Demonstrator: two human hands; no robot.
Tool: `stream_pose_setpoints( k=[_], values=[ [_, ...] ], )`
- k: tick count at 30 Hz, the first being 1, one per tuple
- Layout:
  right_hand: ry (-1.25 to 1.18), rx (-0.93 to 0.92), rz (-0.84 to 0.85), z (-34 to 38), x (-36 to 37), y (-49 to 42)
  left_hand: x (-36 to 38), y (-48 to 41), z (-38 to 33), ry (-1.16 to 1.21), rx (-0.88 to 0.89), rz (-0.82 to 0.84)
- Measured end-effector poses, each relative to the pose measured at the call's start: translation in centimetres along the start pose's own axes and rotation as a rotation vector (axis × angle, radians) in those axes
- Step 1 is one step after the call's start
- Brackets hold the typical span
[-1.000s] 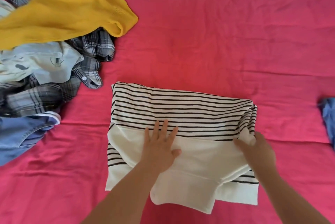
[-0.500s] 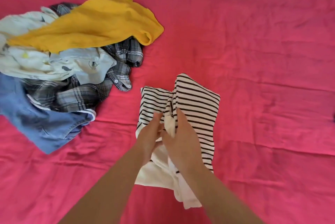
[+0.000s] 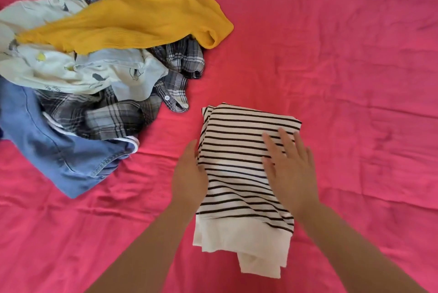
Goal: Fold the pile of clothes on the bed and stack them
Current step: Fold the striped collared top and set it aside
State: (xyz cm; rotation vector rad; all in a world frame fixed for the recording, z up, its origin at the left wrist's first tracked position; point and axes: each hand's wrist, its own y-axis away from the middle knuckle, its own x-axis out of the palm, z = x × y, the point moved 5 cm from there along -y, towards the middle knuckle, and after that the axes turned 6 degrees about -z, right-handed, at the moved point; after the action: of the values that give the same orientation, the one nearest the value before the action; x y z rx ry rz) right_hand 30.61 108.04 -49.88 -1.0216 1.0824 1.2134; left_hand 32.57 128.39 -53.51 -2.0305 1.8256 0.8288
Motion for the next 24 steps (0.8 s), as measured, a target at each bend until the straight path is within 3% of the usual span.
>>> stream_pose_setpoints(
  k=[3,7,9,15,17,20,24],
  values=[
    [0.062,-0.031,0.143,-2.0,2.3,-1.5,0.8,0.3,-1.9,-0.315,0.245,-0.102],
    [0.068,-0.063,0.149,-1.0,4.2,-2.9,5.5,1.8,-2.8,-0.677,0.591,0.099],
    [0.119,-0.084,0.149,-0.5,5.1,-3.3,6.8,1.1,0.3,-0.793,0.572,0.242],
    [0.159,-0.055,0.327,-1.4,7.5,-3.4,7.1,-0.2,1.7,-0.938,0.553,0.336],
    [0.127,-0.085,0.240,-0.6,5.5,-2.2,6.2,0.1,0.8,-0.896,0.540,0.366],
    [0.078,-0.105,0.118,0.9,3.4,2.8,4.5,2.4,-0.1,-0.794,0.591,0.305],
    [0.037,-0.074,0.245,1.3,5.8,10.4,4.3,4.8,2.5,-0.851,0.662,0.373]
  ],
)
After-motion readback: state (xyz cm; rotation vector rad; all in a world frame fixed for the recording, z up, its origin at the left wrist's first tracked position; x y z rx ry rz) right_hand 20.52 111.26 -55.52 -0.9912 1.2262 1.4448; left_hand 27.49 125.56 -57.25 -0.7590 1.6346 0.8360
